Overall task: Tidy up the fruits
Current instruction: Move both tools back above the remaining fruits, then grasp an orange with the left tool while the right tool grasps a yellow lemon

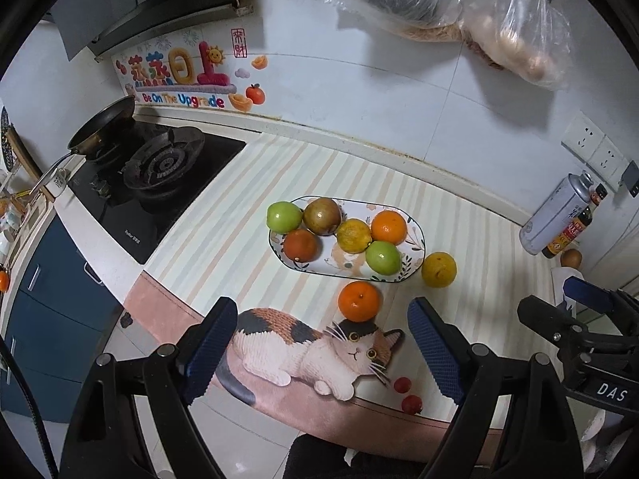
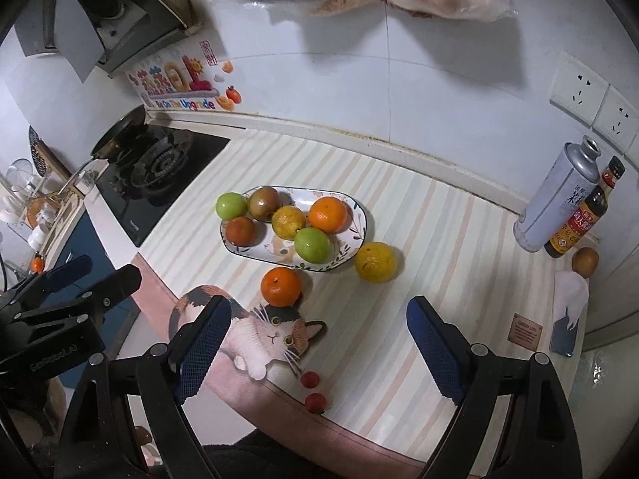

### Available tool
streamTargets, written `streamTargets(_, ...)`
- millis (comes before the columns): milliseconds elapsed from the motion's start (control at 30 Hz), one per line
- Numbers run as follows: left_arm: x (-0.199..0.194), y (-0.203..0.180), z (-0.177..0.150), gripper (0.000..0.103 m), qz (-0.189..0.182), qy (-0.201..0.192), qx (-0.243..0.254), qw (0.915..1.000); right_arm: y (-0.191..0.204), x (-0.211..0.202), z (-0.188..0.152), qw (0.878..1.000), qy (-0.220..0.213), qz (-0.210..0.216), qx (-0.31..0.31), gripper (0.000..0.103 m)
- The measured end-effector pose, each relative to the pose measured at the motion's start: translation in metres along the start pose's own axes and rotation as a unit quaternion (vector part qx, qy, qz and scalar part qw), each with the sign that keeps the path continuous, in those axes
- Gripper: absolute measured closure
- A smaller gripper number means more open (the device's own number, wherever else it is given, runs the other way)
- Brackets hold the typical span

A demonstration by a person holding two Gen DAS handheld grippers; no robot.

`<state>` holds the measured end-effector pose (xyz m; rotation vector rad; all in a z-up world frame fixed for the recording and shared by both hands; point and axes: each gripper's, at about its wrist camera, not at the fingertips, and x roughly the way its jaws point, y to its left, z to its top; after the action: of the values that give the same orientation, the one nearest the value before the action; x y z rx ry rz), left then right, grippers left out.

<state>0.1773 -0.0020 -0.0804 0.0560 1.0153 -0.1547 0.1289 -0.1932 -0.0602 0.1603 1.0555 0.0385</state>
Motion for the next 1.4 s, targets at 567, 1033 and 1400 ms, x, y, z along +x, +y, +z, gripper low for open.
streamTargets(567,0.064,0.005,0.012,0.000,0.017,0.031,-0.016,0.9993,-0.067,0.089,-0.005,0.992,0.069,0.016,0.104,0.005)
streamTargets(1033,0.219,-0.018,-0.007,0.002,-0.020,0.196,-0.020,0.9801,-0.125,0.245,0.021,0.968,0.153,0.026,0.195,0.018)
streamTargets(1400,0.264,-0.037,-0.019,0.042,-0.077,0.248,-0.024,0.9653,-0.124,0.297,0.031,0.962,0.197,0.028,0.187,0.037)
